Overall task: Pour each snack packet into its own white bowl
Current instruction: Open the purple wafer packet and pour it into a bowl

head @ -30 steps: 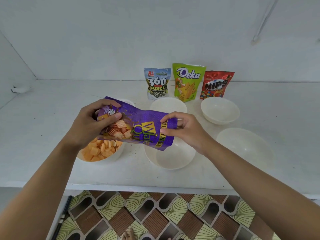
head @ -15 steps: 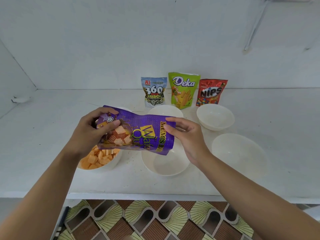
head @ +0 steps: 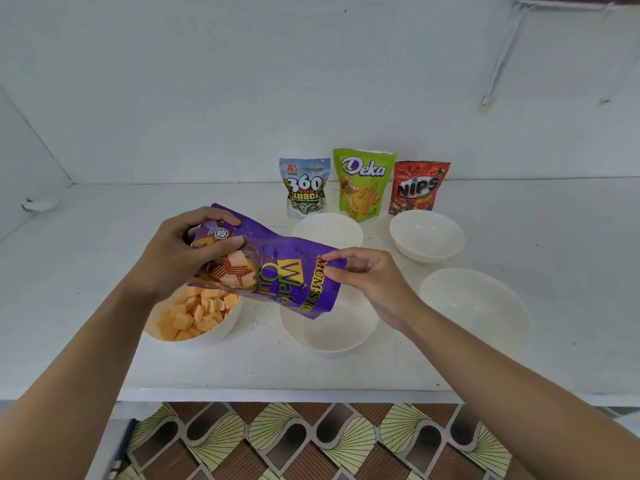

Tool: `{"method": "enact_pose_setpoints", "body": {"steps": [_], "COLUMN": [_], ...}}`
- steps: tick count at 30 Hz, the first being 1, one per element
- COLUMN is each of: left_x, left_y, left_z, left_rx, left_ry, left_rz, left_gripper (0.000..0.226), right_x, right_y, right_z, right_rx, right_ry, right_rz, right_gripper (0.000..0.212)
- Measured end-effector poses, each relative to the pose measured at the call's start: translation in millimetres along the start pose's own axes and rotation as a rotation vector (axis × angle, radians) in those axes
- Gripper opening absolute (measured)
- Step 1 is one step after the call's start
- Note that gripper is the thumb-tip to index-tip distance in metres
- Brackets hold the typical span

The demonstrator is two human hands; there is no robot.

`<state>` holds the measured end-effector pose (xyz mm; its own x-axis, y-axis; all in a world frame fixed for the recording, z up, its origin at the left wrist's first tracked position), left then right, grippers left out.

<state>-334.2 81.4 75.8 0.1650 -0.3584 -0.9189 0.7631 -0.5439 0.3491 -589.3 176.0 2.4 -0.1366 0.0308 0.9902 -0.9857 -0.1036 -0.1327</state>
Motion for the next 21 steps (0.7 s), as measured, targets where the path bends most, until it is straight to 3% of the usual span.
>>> {"method": "enact_pose_setpoints", "body": {"steps": [7, 13, 18, 21], "left_x": [-6, -19, -26, -29], "left_y": [-3, -14, -17, -17], "left_z": [2, 14, 17, 18], "left_rx": [-0.053, 0.011, 0.041, 0.033], "left_ry": [0.008, 0.033, 0.057, 0.02], "left_rz": [-0.02, 0.159, 0.145, 0.175], "left_gripper": [0.021, 0.022, 0.026, 0.025], "right_x": [-3, -16, -5, -14], "right_y": [2, 5, 11, 5], "right_z": [-2, -4, -5, -5], "right_rx": [-0.168, -0.151, -0.256, -0.204], "right_ry": [0.061, -0.099, -0.008, -0.077], "right_rz": [0.169, 0.085, 0.083, 0.015], "right_gripper": [0.019, 0.013, 0.014, 0.013]}}
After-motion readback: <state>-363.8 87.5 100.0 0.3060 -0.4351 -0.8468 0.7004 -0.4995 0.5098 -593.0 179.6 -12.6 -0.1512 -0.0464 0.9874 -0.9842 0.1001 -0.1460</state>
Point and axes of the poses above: each hand's wrist, its own z-axis towards the middle knuckle, its own y-axis out of the back of the hand, x = y × z, the point moved 7 cm from there along z, towards the middle knuckle, and after that the axes turned 12 degrees about x, right-handed, at the moved point
